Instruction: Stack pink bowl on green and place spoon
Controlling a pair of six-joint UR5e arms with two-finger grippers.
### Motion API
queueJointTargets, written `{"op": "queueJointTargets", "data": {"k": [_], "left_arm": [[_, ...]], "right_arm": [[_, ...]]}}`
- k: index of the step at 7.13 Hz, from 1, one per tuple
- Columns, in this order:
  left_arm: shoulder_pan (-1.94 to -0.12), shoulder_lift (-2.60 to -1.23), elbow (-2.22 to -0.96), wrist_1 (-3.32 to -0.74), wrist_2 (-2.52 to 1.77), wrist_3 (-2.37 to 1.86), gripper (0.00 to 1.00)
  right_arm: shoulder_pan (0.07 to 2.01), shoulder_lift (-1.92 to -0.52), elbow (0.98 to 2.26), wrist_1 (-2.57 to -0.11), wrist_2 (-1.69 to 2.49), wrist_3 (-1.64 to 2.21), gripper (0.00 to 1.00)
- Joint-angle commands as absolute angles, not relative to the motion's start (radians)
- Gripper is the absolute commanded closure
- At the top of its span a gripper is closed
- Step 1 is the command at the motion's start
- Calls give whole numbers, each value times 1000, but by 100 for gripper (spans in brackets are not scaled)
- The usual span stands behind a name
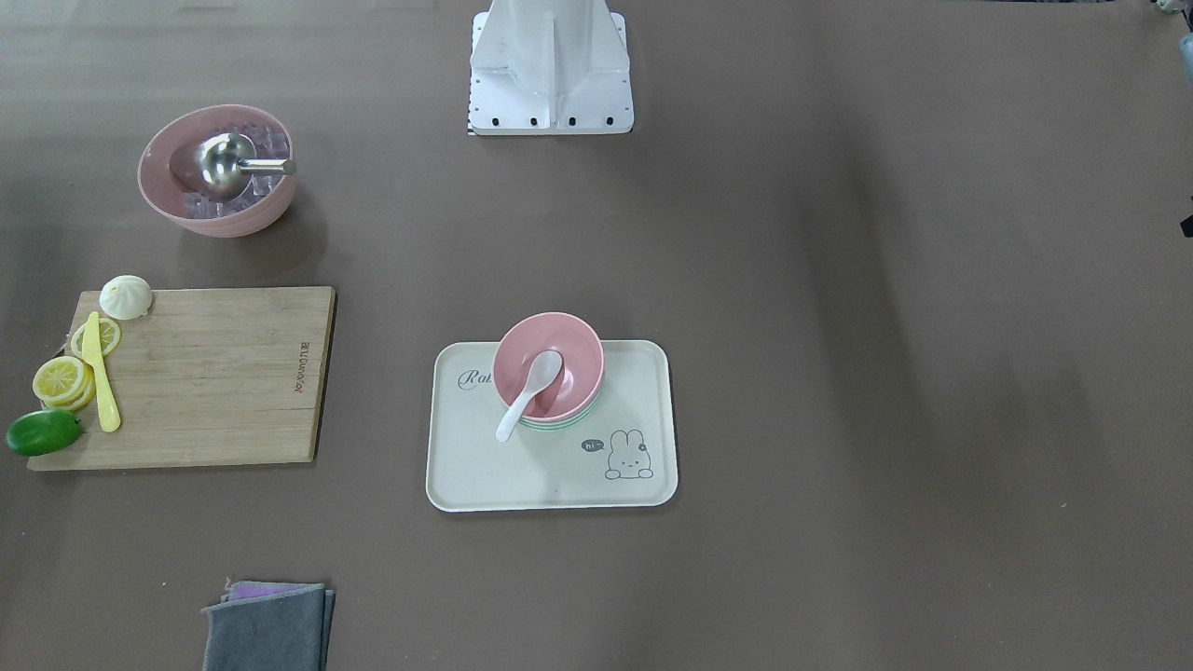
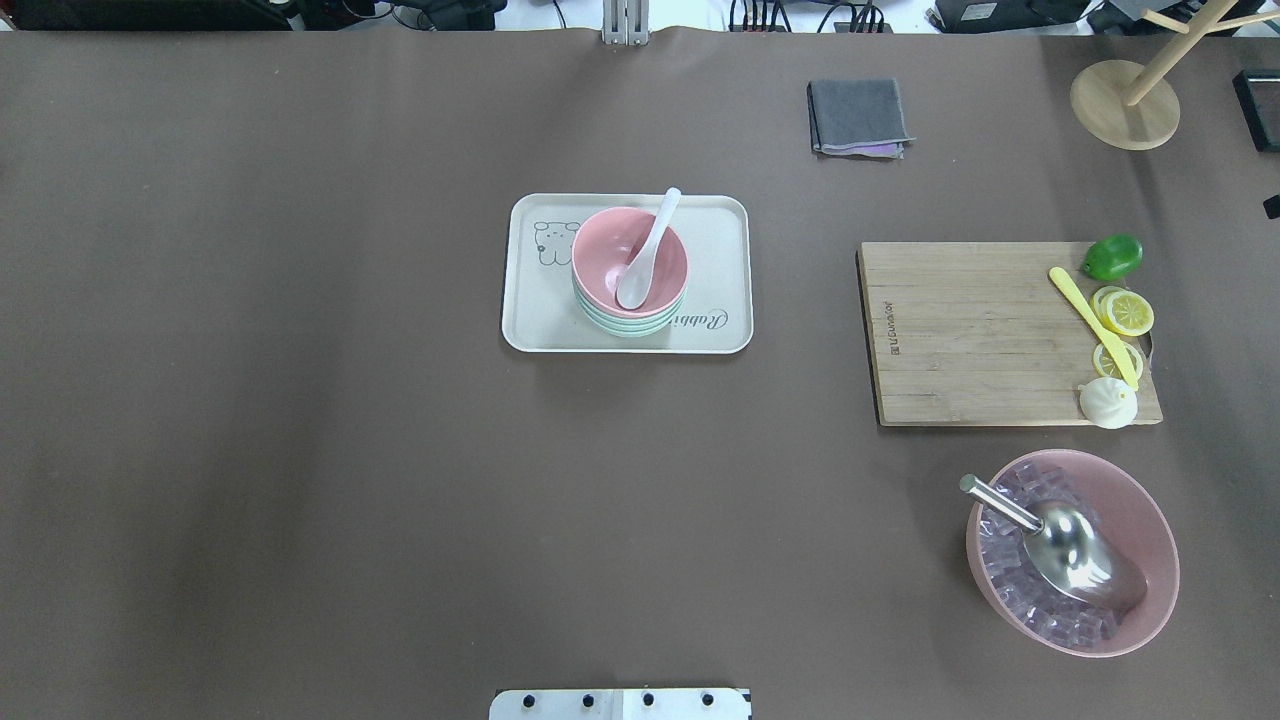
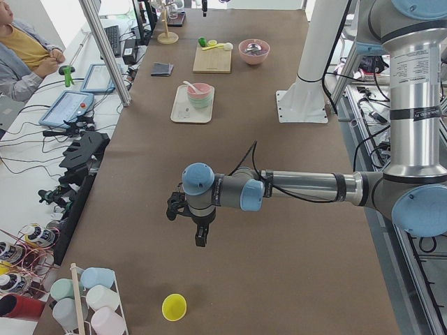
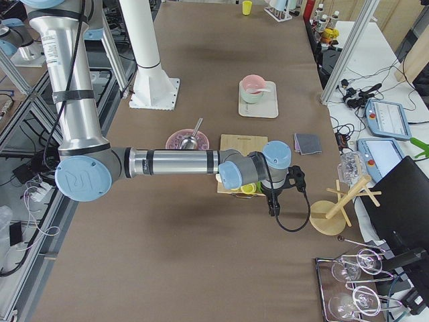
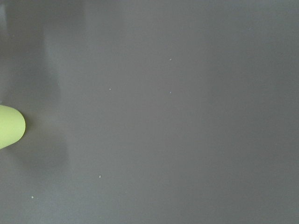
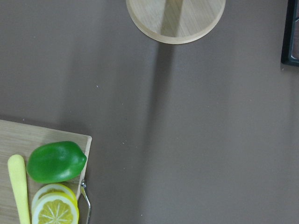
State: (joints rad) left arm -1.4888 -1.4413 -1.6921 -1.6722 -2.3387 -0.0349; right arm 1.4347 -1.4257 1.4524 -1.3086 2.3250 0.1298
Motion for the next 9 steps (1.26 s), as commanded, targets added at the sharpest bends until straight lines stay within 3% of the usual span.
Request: {"op": "queueJointTargets", "data": {"k": [1,9], "left_arm": [[-1509,-1425,-1687,-1675,-2341,-32,2],[-1509,-1445,-1687,-1678,-2349,-80,2]], "right_arm": [[1460,-1425,1463,-1340,2332,126,0],[1463,-1424,1468,-1348,2319,127,0]]}}
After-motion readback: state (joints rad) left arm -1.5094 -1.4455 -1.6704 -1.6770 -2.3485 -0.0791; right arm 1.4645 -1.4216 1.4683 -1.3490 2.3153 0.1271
